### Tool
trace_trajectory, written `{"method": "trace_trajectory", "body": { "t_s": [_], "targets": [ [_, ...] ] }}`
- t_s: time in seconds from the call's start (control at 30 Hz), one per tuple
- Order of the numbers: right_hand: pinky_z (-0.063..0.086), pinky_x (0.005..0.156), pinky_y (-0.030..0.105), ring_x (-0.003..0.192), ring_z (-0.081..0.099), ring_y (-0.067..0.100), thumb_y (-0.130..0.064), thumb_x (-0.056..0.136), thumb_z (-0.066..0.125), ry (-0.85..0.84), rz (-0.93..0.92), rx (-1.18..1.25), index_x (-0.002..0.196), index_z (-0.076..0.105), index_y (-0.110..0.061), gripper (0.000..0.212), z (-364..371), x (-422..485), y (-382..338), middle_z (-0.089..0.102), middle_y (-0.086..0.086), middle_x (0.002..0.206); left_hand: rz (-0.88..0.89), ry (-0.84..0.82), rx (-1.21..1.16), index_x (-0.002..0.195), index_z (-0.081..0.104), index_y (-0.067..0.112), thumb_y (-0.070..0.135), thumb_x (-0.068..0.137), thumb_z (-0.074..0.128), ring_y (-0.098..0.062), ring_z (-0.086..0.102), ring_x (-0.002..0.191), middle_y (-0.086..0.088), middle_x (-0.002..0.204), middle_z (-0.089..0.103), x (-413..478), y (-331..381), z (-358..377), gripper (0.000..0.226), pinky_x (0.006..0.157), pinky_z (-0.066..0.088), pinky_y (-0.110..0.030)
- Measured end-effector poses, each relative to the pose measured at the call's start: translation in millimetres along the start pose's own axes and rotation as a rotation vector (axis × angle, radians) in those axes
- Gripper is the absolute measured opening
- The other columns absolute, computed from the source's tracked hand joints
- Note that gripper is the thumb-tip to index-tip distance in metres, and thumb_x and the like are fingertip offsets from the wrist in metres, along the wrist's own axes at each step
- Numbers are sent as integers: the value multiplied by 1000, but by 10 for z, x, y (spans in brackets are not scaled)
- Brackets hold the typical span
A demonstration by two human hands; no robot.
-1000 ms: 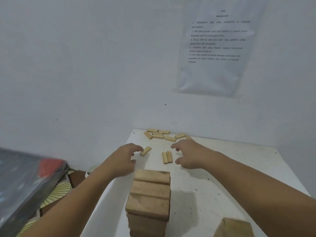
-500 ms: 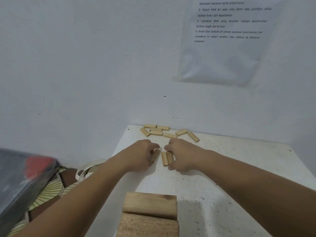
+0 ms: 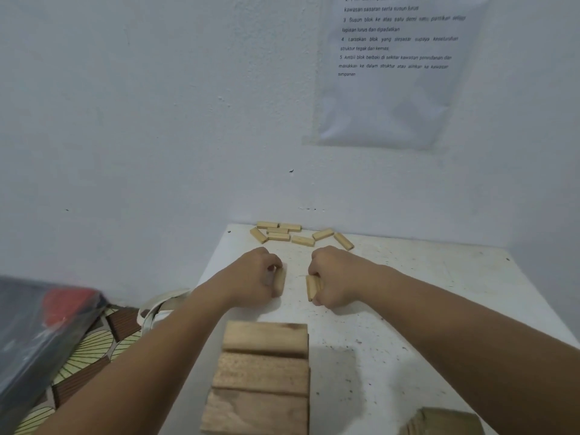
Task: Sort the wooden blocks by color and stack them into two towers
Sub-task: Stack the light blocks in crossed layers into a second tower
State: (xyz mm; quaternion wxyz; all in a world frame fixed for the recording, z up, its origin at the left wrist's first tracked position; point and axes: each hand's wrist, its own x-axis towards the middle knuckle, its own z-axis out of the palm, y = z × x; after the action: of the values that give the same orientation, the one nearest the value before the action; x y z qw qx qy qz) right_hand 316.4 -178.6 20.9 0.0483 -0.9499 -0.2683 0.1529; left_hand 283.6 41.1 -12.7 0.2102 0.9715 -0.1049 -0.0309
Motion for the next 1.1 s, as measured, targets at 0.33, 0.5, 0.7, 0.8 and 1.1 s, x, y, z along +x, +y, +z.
{"method": "trace_trajectory", "body": {
  "t_s": [0.33,0.5,0.7,0.8,1.1],
  "targets": [
    [60,72,40,79,67,21,-38,76,85,212,117,152,89,74,-12,31,-640,-1306,27,65,1,91,-76,412,-368,112,71,34,32,83,82,2,69,93,22,106,72,-933,896,-1535,32,89,56,-30],
    [58,80,37,84,64,13,-40,74,87,360,173,251,94,72,-18,33,-730,-2424,-5,63,-7,95,156,555,-502,115,72,31,20,83,82,-7,72,96,16,109,74,-2051,1987,-1974,36,85,57,-32],
    [56,79,33,84,62,9,-43,70,89,378,204,349,100,75,-24,38,-272,-3498,-121,62,-11,93,241,269,-359,115,68,32,29,81,82,-5,66,96,18,110,68,-2949,2701,-847,37,80,57,-24],
    [57,75,37,78,61,11,-40,72,88,284,168,282,92,75,-18,32,113,-3714,-323,60,-8,89,157,137,-237,124,63,30,37,80,79,-2,61,94,15,116,63,-2931,2528,-18,48,79,55,-25],
    [53,87,31,95,57,14,-42,77,81,175,179,297,101,73,-20,33,1206,-3525,-406,55,-7,108,-10,-17,-138,134,61,21,36,80,74,-15,50,119,4,129,58,-2802,2091,1033,57,103,46,-30]
  ]
}}
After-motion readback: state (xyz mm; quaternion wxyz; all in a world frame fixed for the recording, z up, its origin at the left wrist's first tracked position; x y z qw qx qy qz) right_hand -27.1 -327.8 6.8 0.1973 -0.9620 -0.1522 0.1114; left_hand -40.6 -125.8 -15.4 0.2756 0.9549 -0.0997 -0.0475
